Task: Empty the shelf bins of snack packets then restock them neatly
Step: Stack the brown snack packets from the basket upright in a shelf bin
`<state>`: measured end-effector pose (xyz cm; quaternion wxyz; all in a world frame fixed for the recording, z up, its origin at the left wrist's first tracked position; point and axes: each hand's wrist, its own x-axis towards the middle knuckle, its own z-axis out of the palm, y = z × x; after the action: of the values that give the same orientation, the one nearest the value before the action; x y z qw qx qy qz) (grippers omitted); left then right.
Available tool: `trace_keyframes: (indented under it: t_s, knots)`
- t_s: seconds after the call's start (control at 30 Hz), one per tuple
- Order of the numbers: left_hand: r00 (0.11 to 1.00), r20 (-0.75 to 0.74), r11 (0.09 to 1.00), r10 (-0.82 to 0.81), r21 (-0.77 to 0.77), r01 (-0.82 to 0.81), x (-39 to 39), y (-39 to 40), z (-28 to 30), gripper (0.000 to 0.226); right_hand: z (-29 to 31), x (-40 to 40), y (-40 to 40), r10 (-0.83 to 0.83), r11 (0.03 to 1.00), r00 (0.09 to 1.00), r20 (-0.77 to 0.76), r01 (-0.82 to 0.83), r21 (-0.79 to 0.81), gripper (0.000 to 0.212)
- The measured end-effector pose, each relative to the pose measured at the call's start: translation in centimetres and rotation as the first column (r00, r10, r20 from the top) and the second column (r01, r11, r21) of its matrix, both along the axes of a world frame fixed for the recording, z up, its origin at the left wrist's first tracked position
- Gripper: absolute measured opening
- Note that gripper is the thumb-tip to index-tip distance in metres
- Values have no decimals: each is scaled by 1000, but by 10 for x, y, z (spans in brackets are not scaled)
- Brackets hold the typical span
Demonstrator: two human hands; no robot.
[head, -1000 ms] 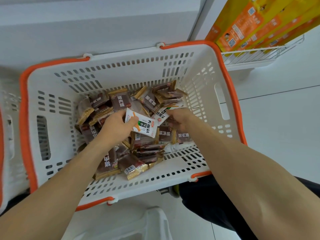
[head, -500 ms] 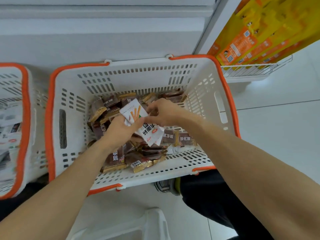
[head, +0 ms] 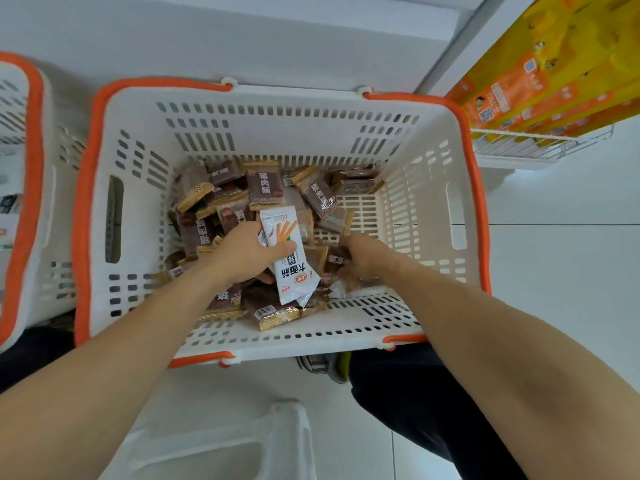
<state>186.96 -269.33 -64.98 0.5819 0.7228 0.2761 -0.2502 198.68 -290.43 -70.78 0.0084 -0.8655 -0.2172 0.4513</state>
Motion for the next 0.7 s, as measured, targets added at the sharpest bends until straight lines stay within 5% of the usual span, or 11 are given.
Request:
trace_keyframes:
  t_s: [0.07,0.2,0.3,0.37,0.47,0.7]
  knots:
    - [1000,-10,1000,25,-3,-25,1,0,-3,24,6,12,1,-45,998,994,103,48,-28,42]
    - [999,-10,999,32,-18,-33,6,-5,-7,23,23,33,-5,-202,975,905,374,151,161,64]
    - [1000,-9,1000,24,-15,-24,6,-6,-8,22,25,38,-5,-187,962,841,507,52,269,37]
    - [1000,-9,1000,25,-14,-25,5,-5,-9,23,23,35,-2,-116,967,940,322,32,253,21]
    - [1000,-9,999,30,-20,-30,3,-3,-10,24,8,18,-1,15,989,1000,-10,-14,144,35]
    - [997,-23,997,69,-45,-70,0,-3,-10,22,-21,4,0,29,991,1000,-7,-28,129,66]
